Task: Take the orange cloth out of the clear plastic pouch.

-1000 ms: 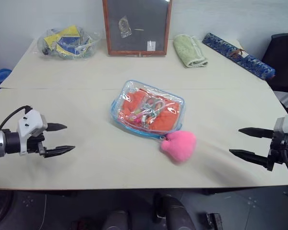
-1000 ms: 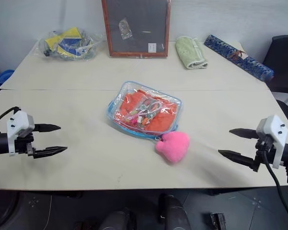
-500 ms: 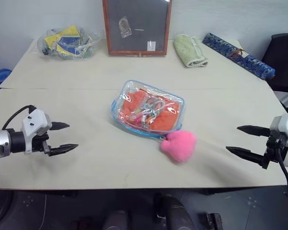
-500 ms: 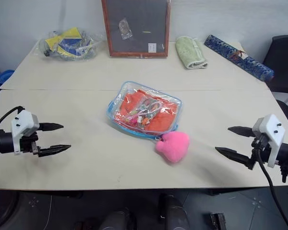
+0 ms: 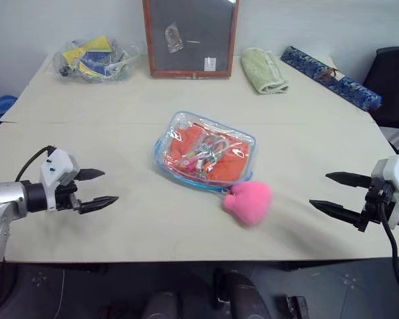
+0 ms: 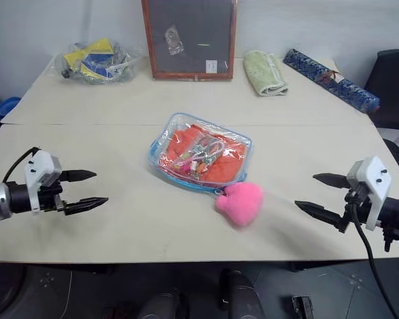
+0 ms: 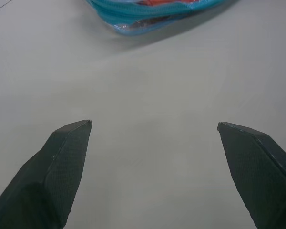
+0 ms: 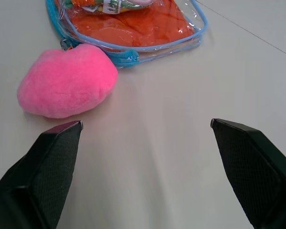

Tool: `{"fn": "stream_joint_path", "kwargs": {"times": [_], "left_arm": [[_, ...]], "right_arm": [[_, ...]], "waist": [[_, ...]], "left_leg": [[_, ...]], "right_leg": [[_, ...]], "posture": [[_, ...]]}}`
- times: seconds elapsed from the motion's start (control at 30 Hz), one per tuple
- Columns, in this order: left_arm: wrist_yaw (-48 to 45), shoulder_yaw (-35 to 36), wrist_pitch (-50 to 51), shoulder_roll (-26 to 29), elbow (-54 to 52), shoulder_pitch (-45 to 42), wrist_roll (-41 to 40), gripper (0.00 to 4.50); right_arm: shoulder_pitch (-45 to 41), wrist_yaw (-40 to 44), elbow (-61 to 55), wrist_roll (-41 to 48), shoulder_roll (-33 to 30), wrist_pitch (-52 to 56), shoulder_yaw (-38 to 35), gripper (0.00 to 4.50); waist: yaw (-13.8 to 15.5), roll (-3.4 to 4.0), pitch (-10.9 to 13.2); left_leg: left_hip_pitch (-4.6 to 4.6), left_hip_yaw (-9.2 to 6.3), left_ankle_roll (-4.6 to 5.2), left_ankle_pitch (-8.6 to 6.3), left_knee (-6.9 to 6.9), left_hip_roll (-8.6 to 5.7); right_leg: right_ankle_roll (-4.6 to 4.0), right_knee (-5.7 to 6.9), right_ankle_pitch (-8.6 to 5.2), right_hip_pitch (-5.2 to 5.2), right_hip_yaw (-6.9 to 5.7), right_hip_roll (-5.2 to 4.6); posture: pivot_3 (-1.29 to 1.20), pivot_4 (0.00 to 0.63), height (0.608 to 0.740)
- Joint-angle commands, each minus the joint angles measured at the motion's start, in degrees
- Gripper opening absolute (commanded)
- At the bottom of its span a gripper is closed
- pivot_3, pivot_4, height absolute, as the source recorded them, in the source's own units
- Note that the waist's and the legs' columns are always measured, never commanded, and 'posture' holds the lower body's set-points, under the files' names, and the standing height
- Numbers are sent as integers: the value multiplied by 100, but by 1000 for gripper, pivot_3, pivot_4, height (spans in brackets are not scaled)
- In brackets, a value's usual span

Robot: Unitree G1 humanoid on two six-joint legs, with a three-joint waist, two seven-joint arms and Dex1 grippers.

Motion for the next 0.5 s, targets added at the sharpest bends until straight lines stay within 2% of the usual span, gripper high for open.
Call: {"fn": "stream_joint_path", "kwargs": {"times": [0.03, 0.2, 0.27, 0.37, 0.5], "left_arm": [[820, -347, 1282, -499, -1010, -829, -723, 4486], [2632, -1148, 2790, -1882, -1225, -2272, -512, 4486], [3006, -1259, 3078, -2235, -1109, -2616, -441, 4486], [3356, -1928, 3031, -2795, -588, -3177, -27, 4486], [3379, -2686, 2714, -3095, 200, -3584, 533, 4486]], "right_arm": [[-77, -390, -861, 488, 249, 325, 94, 4500], [-262, -1535, -1912, 345, 813, 502, 637, 4500], [-380, -1897, -2080, 287, 938, 624, 806, 4500], [-509, -2327, -2396, 341, 1214, 688, 1072, 4500], [-565, -2635, -2570, 306, 1390, 721, 1302, 4500]], "waist": [[62, 0, 0], [63, -7, -4], [25, -7, -4], [-2, -7, -4], [30, -6, -4]], "left_leg": [[1, -2, 0, 1, 2, -2], [-1, -8, -7, 9, 6, -15], [0, -8, -9, 12, 6, -22], [2, -1, -18, 17, 4, -21], [5, -2, -25, 25, 3, -26]], "right_leg": [[2, 2, 1, 0, 0, -1], [13, 13, 8, 15, 3, -2], [16, 20, 9, 15, 7, -3], [15, 23, 9, 10, 12, 2], [11, 13, 7, 9, 13, 3]], "posture": [[0, 150, 740], [0, 150, 740], [0, 150, 740], [0, 150, 740], [0, 150, 740]]}}
